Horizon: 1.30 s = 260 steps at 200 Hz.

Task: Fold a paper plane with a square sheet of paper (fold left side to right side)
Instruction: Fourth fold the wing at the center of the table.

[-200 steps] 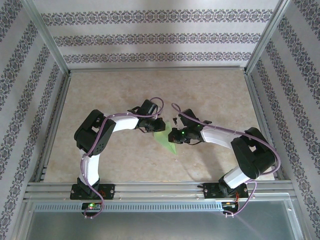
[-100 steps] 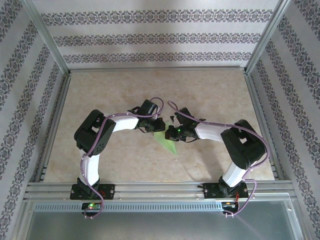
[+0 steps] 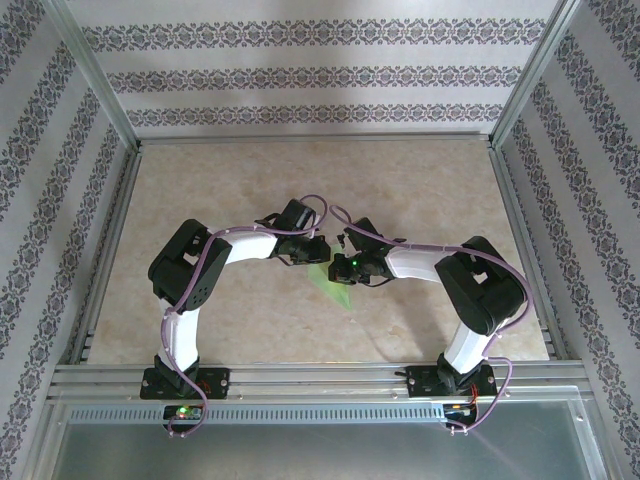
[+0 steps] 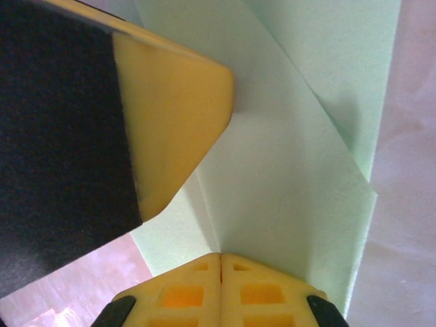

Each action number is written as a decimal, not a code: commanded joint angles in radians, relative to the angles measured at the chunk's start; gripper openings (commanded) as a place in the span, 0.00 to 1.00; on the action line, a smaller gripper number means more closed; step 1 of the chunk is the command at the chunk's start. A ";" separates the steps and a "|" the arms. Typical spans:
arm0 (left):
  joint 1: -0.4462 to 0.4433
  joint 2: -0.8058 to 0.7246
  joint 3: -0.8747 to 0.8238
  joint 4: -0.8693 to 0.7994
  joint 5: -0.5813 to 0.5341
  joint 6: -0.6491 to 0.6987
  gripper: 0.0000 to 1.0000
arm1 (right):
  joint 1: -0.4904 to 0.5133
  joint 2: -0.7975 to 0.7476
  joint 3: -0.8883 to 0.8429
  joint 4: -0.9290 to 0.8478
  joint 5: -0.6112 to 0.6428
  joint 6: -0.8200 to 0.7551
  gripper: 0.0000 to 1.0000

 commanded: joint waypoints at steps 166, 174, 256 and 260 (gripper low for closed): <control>0.018 0.035 -0.025 -0.041 -0.045 0.023 0.11 | 0.021 -0.135 -0.110 -0.024 -0.067 0.047 0.00; 0.018 0.035 -0.024 -0.042 -0.046 0.023 0.11 | 0.020 -0.128 -0.117 -0.023 -0.061 0.049 0.00; 0.017 0.037 -0.022 -0.047 -0.048 0.026 0.11 | -0.007 -0.091 -0.134 -0.011 -0.025 0.047 0.00; 0.019 0.037 -0.022 -0.049 -0.049 0.026 0.11 | -0.010 -0.089 -0.137 -0.012 -0.027 0.047 0.00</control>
